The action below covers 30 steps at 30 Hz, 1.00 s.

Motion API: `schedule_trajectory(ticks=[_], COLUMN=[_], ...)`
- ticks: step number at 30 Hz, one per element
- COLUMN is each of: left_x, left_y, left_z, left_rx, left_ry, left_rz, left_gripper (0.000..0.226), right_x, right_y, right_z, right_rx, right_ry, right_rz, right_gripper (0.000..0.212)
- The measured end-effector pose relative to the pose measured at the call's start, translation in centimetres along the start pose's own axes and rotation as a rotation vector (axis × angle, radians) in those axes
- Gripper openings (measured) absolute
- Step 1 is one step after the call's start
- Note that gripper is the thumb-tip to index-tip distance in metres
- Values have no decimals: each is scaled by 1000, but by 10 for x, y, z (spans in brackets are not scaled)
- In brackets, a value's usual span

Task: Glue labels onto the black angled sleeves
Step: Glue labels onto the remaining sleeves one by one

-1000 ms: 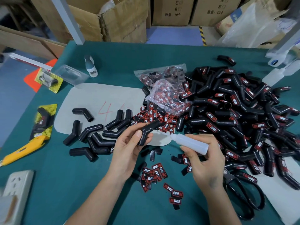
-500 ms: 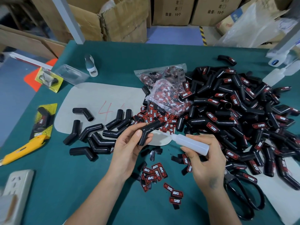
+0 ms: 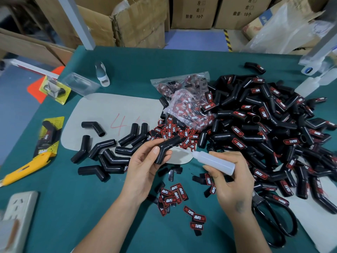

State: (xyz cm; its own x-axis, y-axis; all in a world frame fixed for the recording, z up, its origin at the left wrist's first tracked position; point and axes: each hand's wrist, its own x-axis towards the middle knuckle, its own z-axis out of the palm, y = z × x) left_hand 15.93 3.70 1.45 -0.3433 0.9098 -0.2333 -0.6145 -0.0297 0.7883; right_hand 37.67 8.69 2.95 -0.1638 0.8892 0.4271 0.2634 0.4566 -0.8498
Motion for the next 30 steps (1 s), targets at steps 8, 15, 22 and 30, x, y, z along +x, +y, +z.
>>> schedule_trajectory(ticks=[8, 15, 22, 30], left_x=[0, 0, 0, 0], left_y=[0, 0, -1, -3], left_z=[0, 0, 0, -2], left_rx=[11, 20, 19, 24], left_ry=[-8, -11, -6, 0], left_rz=[9, 7, 7, 11], left_gripper=[33, 33, 34, 32], right_x=[0, -1, -1, 0], right_y=[0, -1, -1, -1], right_z=[1, -1, -1, -1], right_rx=[-1, -14, -10, -7], right_ry=[-9, -14, -7, 7], right_rz=[-17, -37, -34, -4], right_gripper=[25, 24, 23, 23])
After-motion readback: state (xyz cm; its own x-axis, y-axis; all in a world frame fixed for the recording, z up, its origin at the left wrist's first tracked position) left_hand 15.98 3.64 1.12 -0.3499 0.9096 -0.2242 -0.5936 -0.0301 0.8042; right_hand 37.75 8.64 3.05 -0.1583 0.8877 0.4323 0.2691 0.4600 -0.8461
